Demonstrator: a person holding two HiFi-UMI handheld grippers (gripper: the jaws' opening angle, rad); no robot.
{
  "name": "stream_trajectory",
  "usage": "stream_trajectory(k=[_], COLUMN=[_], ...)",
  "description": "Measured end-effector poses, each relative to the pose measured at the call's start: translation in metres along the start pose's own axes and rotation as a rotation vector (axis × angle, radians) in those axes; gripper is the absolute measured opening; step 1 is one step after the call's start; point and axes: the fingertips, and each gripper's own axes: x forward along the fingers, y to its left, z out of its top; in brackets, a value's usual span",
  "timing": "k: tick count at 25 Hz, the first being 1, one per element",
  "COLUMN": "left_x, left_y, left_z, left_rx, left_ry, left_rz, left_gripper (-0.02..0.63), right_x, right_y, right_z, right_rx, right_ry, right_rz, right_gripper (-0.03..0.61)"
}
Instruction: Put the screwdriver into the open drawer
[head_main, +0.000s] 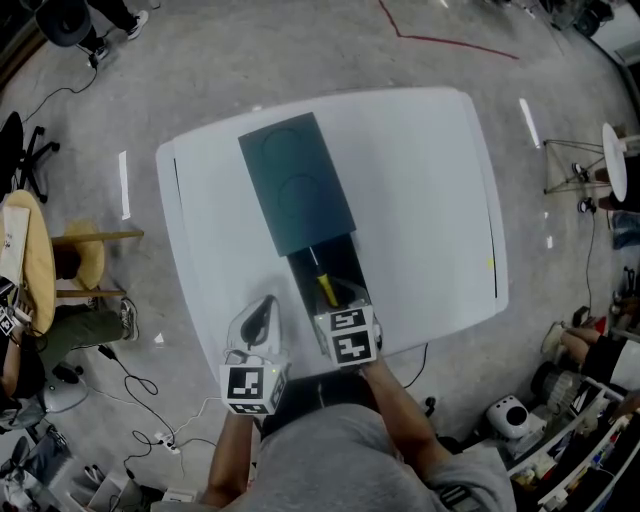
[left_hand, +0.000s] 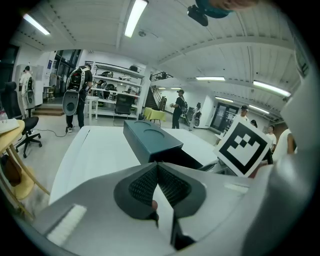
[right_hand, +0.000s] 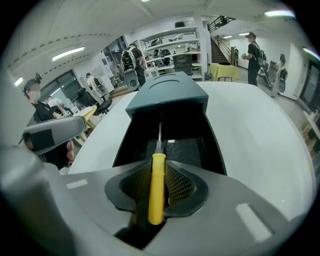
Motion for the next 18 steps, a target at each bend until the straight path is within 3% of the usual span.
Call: stream_trajectory(k=[8, 18], left_x=[-0.004, -0.019], left_y=[0.001, -0.003], left_z=[0.0, 0.01], left_rx=[0.005, 0.016], left_ry=[-0.007, -0.039], left_rz=[-0.002, -0.007], left_gripper=[0.012, 0.012], right_x=[-0.004, -0.019], right_y=[0.001, 0.005], right_z=[0.006, 0.013], right_rx=[-0.007, -0.018], right_ry=[-0.041, -0.133], right_rz=[-0.008, -0.01], right_gripper=[0.098, 0.203])
